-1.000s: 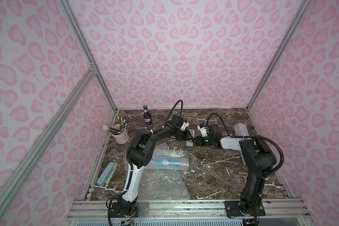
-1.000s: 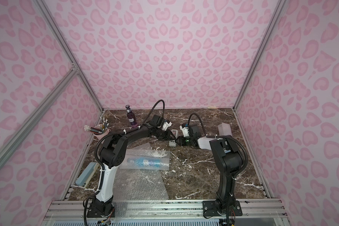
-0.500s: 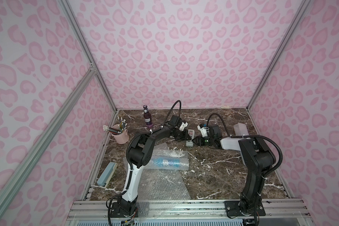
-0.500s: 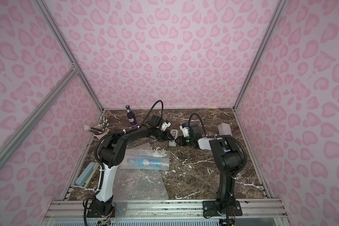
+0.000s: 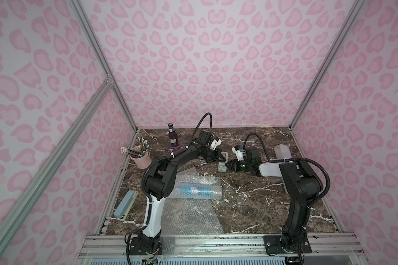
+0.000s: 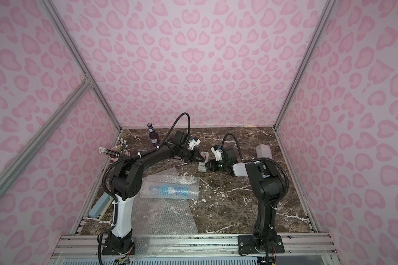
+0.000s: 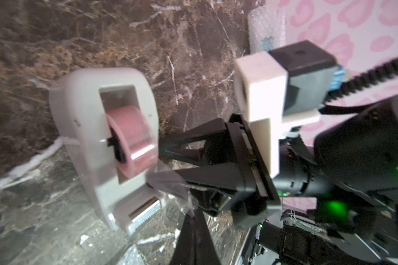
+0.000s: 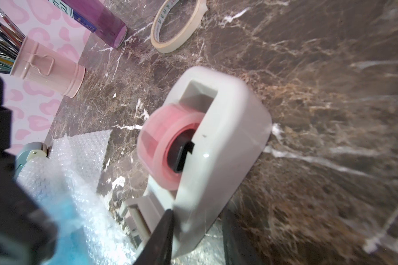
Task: Wrap wine bottles in bubble wrap
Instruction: Tear off the tape using the Tape Cutter.
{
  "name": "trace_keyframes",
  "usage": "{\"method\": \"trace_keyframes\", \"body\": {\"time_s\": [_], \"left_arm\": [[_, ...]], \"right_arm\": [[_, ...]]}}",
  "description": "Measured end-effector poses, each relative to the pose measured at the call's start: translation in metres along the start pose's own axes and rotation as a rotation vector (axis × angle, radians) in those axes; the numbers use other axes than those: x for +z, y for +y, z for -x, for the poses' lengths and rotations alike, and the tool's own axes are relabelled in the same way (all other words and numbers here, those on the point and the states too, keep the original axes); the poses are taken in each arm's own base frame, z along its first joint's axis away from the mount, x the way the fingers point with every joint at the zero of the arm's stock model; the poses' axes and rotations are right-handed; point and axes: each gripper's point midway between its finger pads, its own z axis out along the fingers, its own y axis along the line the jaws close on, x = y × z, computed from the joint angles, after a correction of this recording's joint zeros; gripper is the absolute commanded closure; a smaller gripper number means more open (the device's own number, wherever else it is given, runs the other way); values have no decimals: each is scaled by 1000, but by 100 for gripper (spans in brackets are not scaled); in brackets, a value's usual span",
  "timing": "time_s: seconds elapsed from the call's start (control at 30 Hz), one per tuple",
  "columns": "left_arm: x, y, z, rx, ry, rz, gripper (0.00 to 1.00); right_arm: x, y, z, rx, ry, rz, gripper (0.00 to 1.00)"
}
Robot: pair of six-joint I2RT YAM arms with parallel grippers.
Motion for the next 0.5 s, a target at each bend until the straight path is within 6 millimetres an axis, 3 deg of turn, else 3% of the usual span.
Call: {"method": "trace_keyframes", "body": {"time_s": [0.23,0.5], "left_arm": [[13,14,-43,-69,102,24,97],[18,37,-55,-87,122,108,97]], "right_arm": [[0,0,0,-1,-3,5,64],[0,0,0,-2,-3,4,64]]}}
